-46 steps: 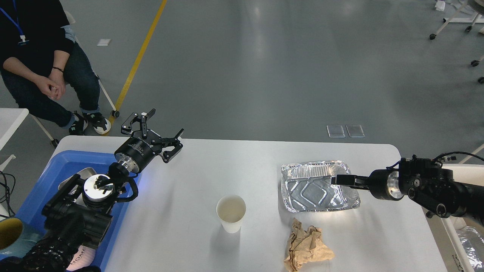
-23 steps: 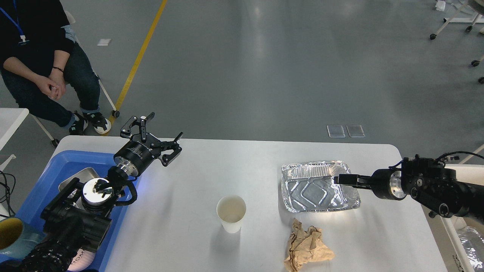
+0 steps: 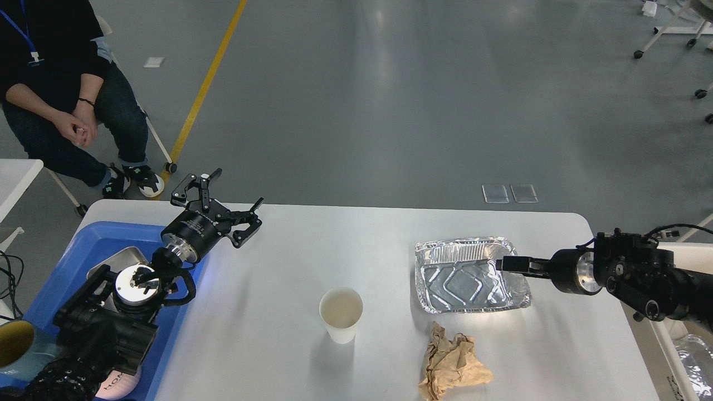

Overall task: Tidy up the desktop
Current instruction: 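Grasp the foil tray edge with the right gripper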

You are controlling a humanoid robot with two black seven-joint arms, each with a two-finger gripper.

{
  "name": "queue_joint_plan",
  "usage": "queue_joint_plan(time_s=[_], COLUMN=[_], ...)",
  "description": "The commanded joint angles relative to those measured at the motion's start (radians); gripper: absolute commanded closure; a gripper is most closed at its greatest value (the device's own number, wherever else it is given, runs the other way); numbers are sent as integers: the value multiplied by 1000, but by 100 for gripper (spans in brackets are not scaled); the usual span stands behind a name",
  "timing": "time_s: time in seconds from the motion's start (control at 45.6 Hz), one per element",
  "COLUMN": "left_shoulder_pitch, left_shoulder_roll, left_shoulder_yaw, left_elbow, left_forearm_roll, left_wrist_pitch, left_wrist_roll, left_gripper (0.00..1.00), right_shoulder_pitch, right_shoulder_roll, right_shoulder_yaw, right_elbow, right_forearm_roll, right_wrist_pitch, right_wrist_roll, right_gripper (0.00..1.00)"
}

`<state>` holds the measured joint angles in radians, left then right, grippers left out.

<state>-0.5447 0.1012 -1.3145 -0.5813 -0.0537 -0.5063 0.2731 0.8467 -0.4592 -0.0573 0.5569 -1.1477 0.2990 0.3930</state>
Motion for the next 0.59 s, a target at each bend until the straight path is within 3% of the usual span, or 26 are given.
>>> queue_joint_plan(time_s=[0.0,0.57], left_shoulder_pitch=[2,3], left_shoulder_roll=[2,3], left_shoulder_yaw=[1,1], left_elbow=[0,0], left_forearm_roll=[0,0], left_wrist_pitch=[0,0], left_wrist_roll=[0,-2], left_gripper=[0,0], right_shoulder_pitch=[-6,-11], right_shoulder_roll=[4,45], right_shoulder_yaw=[1,1], right_elbow=[0,5], right_forearm_roll=[0,2], right_wrist_pitch=[0,-1], right_wrist_roll=[4,4], right_gripper=[0,1])
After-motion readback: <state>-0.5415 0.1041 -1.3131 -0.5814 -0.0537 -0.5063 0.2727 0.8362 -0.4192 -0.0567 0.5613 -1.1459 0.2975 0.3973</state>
